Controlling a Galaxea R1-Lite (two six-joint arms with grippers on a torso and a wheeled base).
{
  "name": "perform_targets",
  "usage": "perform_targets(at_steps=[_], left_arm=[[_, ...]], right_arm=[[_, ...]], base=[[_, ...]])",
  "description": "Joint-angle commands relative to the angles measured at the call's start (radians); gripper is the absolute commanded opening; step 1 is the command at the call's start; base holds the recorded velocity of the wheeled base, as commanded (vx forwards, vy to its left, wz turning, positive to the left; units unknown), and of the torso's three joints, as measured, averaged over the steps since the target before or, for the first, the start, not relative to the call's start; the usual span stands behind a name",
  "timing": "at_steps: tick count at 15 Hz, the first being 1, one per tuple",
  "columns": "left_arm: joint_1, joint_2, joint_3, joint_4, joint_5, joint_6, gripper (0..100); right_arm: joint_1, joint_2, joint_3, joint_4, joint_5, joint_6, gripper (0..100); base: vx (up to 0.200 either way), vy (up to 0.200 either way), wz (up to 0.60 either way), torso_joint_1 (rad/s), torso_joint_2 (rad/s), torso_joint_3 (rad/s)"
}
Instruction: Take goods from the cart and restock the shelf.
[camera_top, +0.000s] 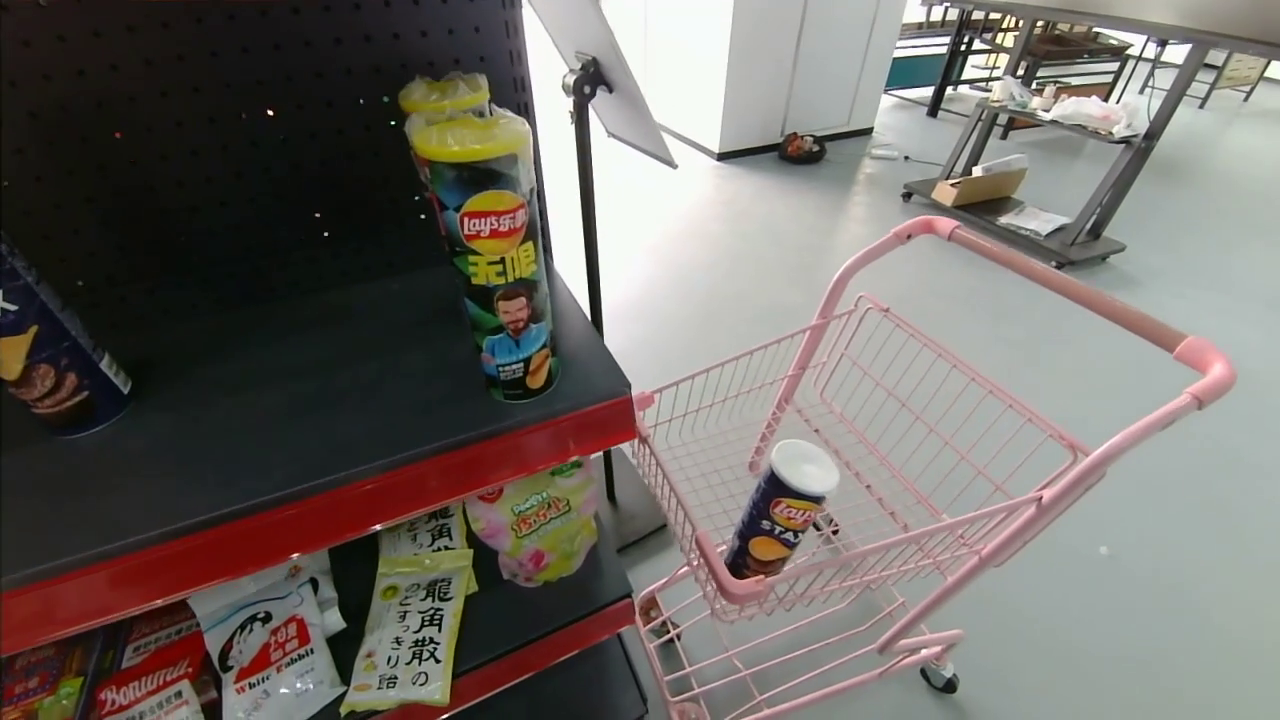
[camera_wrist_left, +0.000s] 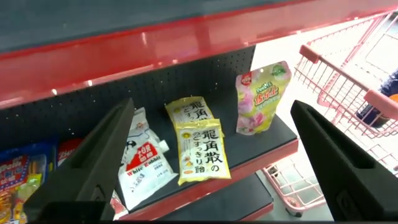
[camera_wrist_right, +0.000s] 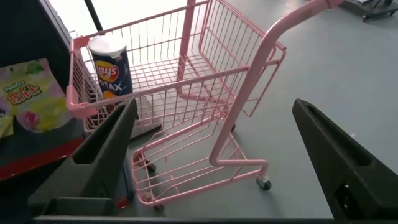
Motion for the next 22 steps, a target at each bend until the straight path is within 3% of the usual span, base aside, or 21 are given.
perform_targets(at_steps=[1, 12, 18, 20, 22], left_arm=[[0.0, 0.001, 0.0, 0.0, 0.0, 0.0, 100], [0.0, 0.001, 0.0, 0.0, 0.0, 0.0, 100], [0.0, 0.001, 0.0, 0.0, 0.0, 0.0, 100], [0.0, 0.001, 0.0, 0.0, 0.0, 0.0, 100], [0.0, 0.001, 0.0, 0.0, 0.0, 0.0, 100]], right_arm=[[0.002, 0.0, 0.002, 0.0, 0.0, 0.0, 100], [0.002, 0.0, 0.0, 0.0, 0.0, -0.003, 100], [0.002, 0.017, -0.017, 0.002, 0.017, -0.024, 100], [0.023, 0.436, -0.429, 0.008, 0.063, 0.072, 100], [0.087, 0.618, -0.518, -0.003, 0.181, 0.072, 100]], base=[[0.0, 0.0, 0.0, -0.193, 0.54, 0.364], [0.0, 0.0, 0.0, -0.152, 0.52, 0.37], [0.0, 0.0, 0.0, -0.023, 0.1, 0.079], [0.0, 0.0, 0.0, 0.0, 0.0, 0.0], [0.0, 0.0, 0.0, 0.0, 0.0, 0.0]])
